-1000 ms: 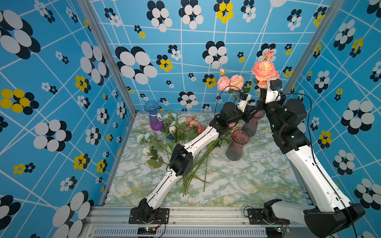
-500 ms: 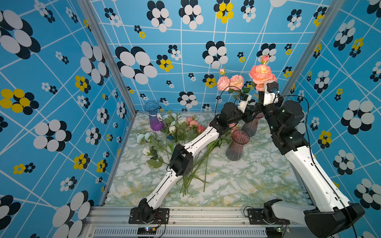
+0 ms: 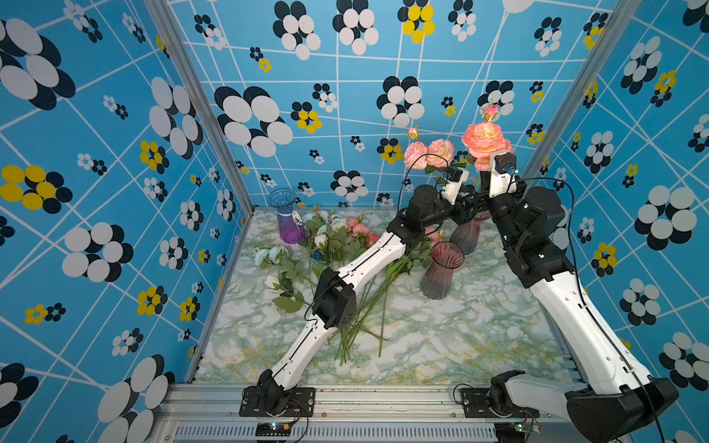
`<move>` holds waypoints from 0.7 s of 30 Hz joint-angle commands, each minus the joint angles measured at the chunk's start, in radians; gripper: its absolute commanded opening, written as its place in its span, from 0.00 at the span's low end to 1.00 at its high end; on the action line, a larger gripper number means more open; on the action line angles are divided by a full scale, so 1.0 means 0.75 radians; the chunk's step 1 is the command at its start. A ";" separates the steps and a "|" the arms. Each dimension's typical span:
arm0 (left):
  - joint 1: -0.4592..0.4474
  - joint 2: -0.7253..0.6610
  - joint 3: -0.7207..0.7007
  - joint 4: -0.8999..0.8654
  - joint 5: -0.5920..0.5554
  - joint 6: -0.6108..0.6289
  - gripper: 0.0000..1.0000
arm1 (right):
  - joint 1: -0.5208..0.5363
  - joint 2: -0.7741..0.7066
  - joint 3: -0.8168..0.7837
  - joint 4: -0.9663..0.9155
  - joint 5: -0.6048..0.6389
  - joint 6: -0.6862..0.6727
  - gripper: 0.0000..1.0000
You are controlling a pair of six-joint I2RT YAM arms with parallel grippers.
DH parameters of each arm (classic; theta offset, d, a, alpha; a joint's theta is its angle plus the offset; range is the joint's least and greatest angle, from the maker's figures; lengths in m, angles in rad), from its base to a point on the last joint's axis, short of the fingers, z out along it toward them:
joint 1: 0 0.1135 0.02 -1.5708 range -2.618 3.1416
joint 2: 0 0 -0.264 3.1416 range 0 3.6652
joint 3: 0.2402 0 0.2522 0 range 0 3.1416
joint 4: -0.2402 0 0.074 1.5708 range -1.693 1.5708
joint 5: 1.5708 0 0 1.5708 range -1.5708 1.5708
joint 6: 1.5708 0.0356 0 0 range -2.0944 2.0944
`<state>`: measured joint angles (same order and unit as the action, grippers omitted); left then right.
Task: Place the pink flowers into the vase
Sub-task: Adjust the vase at the center of the board.
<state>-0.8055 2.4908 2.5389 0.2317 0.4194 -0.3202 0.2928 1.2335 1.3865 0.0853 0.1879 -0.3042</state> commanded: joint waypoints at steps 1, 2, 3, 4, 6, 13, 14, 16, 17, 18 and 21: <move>0.014 -0.077 0.037 0.032 0.008 0.018 0.57 | 0.000 0.004 0.020 -0.012 0.002 -0.012 0.04; 0.014 -0.076 0.037 0.038 0.006 0.016 0.47 | 0.000 0.005 0.024 -0.020 0.001 -0.011 0.04; 0.013 -0.075 0.037 0.046 0.007 0.012 0.36 | -0.001 0.008 0.025 -0.026 0.002 -0.011 0.04; 0.013 -0.075 0.038 0.057 0.007 0.009 0.29 | 0.000 0.008 0.023 -0.025 0.004 -0.010 0.04; 0.011 -0.073 0.042 0.068 0.002 0.002 0.23 | 0.000 0.007 0.018 -0.028 0.004 -0.005 0.04; 0.005 -0.063 0.043 0.086 -0.013 0.002 0.03 | 0.000 0.012 0.039 -0.073 0.019 0.002 0.07; 0.004 -0.064 0.044 0.088 -0.018 0.003 0.00 | 0.000 0.010 0.044 -0.081 0.021 0.005 0.08; 0.004 -0.062 0.043 0.091 -0.024 0.004 0.00 | 0.000 0.004 0.045 -0.095 0.022 0.016 0.09; 0.002 -0.062 0.043 0.092 -0.024 0.006 0.00 | 0.000 -0.001 0.045 -0.099 0.022 0.021 0.10; 0.003 -0.062 0.043 0.090 -0.025 0.008 0.00 | 0.000 -0.006 0.042 -0.102 0.022 0.027 0.11; 0.000 -0.064 0.041 0.087 -0.039 0.019 0.00 | 0.000 -0.017 0.045 -0.120 0.021 0.033 0.18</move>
<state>-0.8234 2.4866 2.5389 0.2394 0.4503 -0.2901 0.2928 1.2453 1.3994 0.0593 0.1852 -0.2993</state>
